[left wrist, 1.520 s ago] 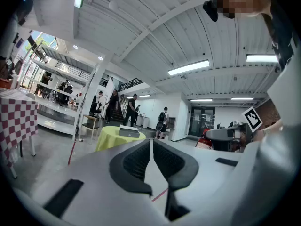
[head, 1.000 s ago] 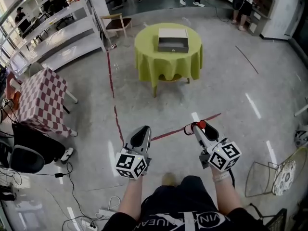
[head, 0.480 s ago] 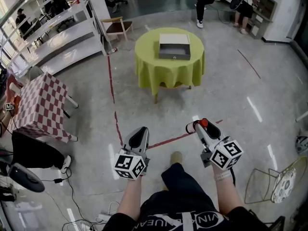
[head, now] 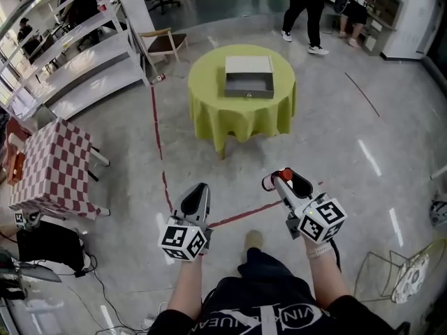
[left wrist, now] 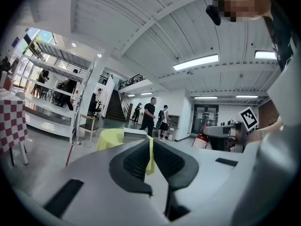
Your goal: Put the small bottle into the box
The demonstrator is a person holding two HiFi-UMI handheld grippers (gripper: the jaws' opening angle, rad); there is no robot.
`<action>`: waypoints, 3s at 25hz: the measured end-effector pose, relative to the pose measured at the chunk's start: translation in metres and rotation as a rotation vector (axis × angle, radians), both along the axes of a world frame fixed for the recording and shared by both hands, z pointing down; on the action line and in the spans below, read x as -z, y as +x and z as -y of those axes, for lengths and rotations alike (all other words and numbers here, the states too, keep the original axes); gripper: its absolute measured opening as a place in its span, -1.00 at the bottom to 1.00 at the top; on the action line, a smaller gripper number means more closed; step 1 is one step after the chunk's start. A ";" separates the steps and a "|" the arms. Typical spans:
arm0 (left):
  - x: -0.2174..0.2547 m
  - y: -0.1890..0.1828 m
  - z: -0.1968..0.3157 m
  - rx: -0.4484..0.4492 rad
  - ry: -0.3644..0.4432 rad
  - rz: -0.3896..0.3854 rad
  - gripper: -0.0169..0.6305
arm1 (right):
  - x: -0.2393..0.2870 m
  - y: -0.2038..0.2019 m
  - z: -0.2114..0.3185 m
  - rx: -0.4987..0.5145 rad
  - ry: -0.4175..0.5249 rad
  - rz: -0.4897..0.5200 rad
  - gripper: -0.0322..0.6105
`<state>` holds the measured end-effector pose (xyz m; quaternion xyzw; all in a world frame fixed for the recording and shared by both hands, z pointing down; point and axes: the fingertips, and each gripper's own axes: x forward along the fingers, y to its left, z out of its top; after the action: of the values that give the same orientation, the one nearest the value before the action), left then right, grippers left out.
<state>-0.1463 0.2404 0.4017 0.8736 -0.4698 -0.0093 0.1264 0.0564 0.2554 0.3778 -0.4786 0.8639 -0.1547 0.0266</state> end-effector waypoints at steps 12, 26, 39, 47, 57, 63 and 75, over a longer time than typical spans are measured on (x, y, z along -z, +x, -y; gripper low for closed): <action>-0.010 0.027 0.066 0.003 -0.030 0.020 -0.86 | -0.018 0.026 0.068 0.006 -0.035 0.016 -0.44; -0.018 0.051 0.120 0.041 -0.036 0.015 -0.86 | -0.031 0.049 0.126 0.045 -0.064 0.022 -0.44; -0.030 0.050 0.144 0.051 -0.069 0.035 -0.86 | -0.036 0.049 0.163 0.065 -0.078 0.036 -0.44; -0.035 0.078 0.201 -0.011 -0.077 0.008 -0.86 | -0.039 0.066 0.205 0.038 -0.088 0.017 -0.44; -0.051 0.095 0.271 -0.074 -0.119 -0.002 -0.86 | -0.051 0.069 0.267 0.017 -0.128 0.012 -0.44; -0.056 0.098 0.304 -0.103 -0.132 -0.006 -0.86 | -0.056 0.064 0.297 0.008 -0.156 0.028 -0.44; -0.065 0.084 0.372 -0.121 -0.146 -0.011 -0.86 | -0.060 0.044 0.362 0.011 -0.167 0.020 -0.44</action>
<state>-0.0622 -0.1316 0.4664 0.8889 -0.4147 0.0280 0.1924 0.1002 -0.1063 0.4376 -0.4729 0.8502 -0.2314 -0.0055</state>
